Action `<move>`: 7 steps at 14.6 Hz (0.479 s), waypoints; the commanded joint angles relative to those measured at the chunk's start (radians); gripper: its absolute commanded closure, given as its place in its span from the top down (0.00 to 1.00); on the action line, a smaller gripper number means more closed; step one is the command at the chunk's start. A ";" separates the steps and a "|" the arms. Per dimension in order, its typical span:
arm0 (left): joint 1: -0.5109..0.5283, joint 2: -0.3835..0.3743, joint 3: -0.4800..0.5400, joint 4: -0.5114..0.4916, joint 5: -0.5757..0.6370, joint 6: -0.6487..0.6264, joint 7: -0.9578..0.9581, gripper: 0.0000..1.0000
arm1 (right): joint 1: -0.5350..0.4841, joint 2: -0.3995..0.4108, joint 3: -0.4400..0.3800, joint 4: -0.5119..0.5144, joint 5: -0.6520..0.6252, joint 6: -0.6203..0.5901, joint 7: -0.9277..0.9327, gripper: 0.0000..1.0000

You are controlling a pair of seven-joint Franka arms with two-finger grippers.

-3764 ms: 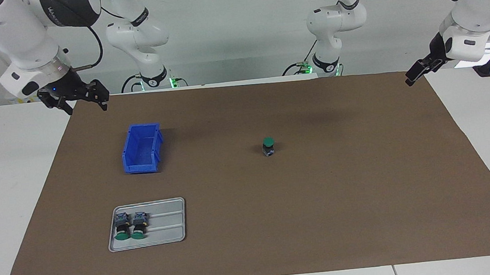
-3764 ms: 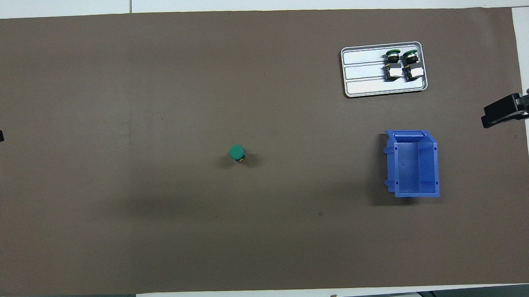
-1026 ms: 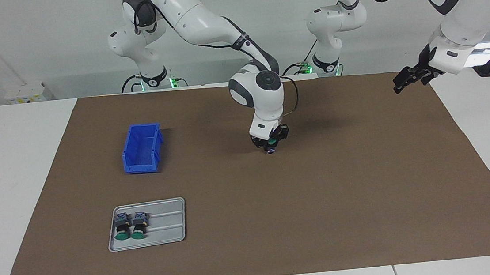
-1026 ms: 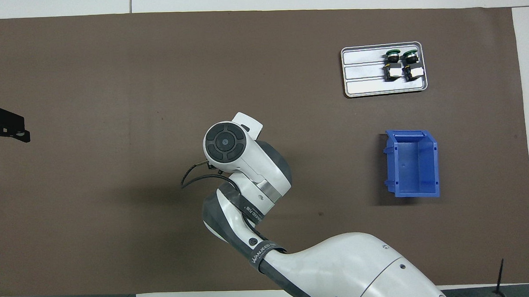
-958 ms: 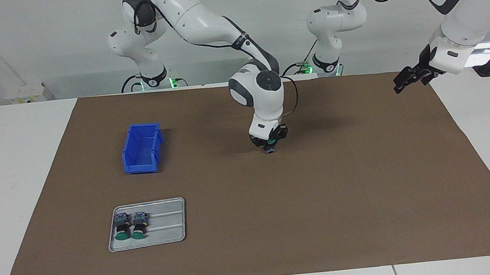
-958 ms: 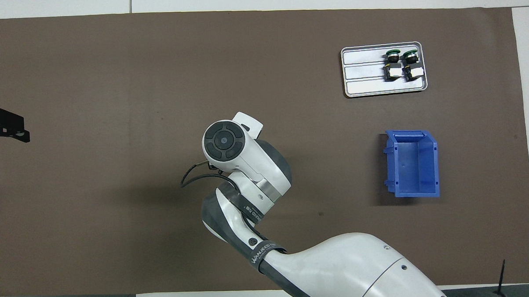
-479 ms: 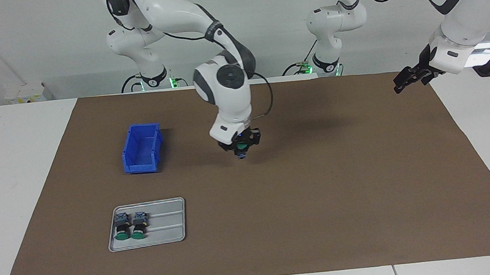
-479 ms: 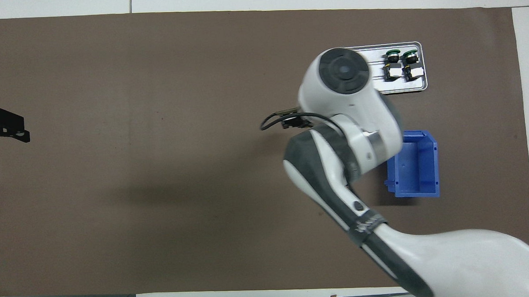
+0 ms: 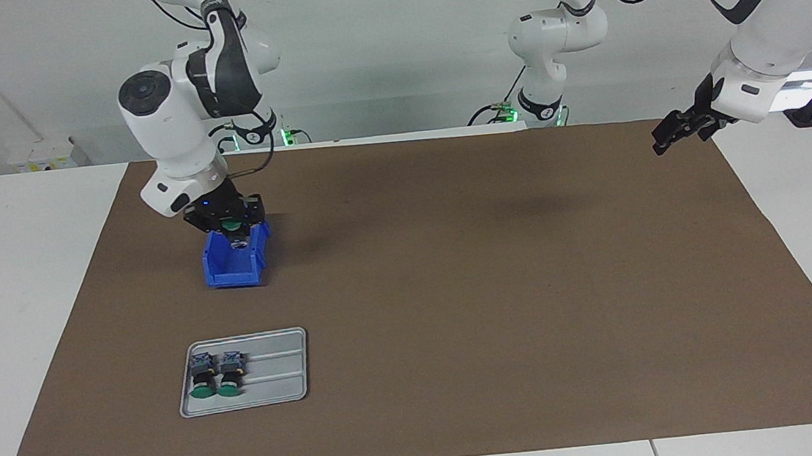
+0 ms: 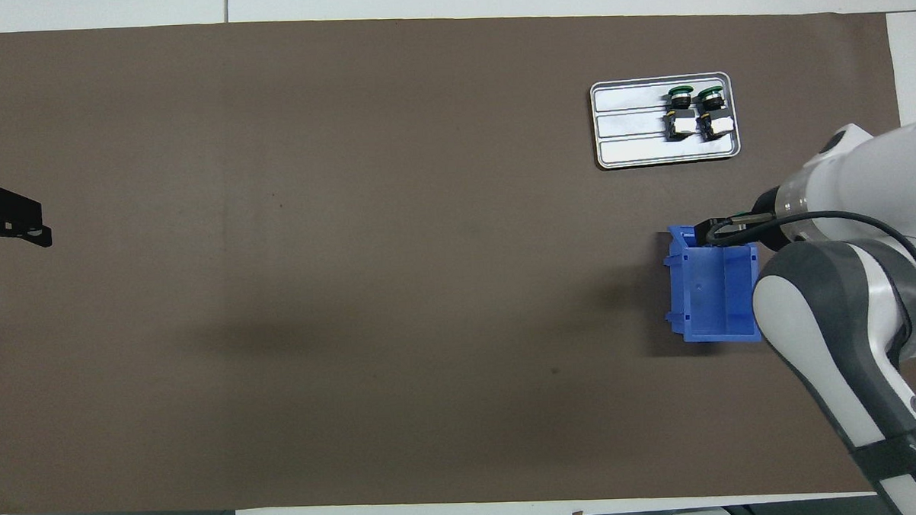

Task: Place and press button with both arms
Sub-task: 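Carry the green button over the blue bin with the right gripper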

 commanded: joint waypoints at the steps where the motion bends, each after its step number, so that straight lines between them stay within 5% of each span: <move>1: -0.002 -0.021 0.003 -0.019 0.013 -0.002 0.006 1.00 | -0.048 -0.003 0.018 -0.076 0.009 0.071 -0.012 0.00; 7: -0.002 -0.021 0.003 -0.019 0.013 -0.003 0.006 1.00 | -0.053 0.057 0.018 -0.140 0.009 0.148 -0.040 0.00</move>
